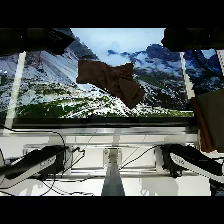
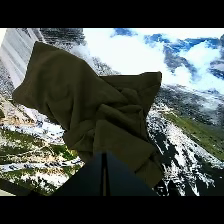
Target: Fold the clothes and pants, and hang the long-sleeved shirts on hangers.
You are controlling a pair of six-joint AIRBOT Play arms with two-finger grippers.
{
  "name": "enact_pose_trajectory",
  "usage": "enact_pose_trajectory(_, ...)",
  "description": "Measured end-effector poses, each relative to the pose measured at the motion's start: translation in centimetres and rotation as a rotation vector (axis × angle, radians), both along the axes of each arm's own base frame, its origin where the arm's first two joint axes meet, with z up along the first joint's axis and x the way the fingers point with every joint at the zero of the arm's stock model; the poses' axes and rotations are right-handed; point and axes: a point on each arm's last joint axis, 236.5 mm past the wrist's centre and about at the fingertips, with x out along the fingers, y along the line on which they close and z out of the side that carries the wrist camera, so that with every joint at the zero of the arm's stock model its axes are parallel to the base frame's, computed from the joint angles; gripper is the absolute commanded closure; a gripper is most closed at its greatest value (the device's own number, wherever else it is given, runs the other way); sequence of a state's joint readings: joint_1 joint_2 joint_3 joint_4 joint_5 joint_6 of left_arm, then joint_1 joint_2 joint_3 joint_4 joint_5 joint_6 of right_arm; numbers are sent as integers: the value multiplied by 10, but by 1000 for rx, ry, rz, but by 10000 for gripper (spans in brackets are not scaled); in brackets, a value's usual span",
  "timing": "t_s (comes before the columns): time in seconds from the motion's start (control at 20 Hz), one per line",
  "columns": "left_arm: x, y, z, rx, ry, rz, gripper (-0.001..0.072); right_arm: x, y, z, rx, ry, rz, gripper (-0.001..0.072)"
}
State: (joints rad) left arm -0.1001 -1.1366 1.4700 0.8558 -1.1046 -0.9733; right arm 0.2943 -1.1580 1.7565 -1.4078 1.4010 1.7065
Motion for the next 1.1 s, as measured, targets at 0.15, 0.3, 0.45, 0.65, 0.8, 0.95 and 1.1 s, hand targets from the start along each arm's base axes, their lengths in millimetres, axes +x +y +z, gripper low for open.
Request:
enact_pose_trajectory(0.15, 0, 0, 0, 0, 0, 0, 581, 0, 0, 0, 0, 0, 0, 694)
enact_pose_trajectory(0.3, 0, 0, 0, 0, 1, 0, 581, 0, 0, 0, 0, 0, 0, 694)
enact_pose_trajectory(0.45, 0, 0, 0, 0, 0, 0, 581, 0, 0, 0, 0, 0, 0, 694)
enact_pose_trajectory(0.65, 0, 0, 0, 0, 0, 0, 581, 0, 0, 0, 0, 0, 0, 694)
enact_pose_trajectory(0.8, 0, 0, 0, -1, 0, 0, 581, 4, 1, 4, 9, -22, -3, 694)
enact_pose_trajectory(0.95, -1, -3, 3, -19, 2, -6, 581, 13, 3, 13, 28, -72, -11, 694)
enact_pose_trajectory(1.1, -5, -10, 10, -65, 6, -22, 581, 22, 5, 22, 46, -121, -19, 694)
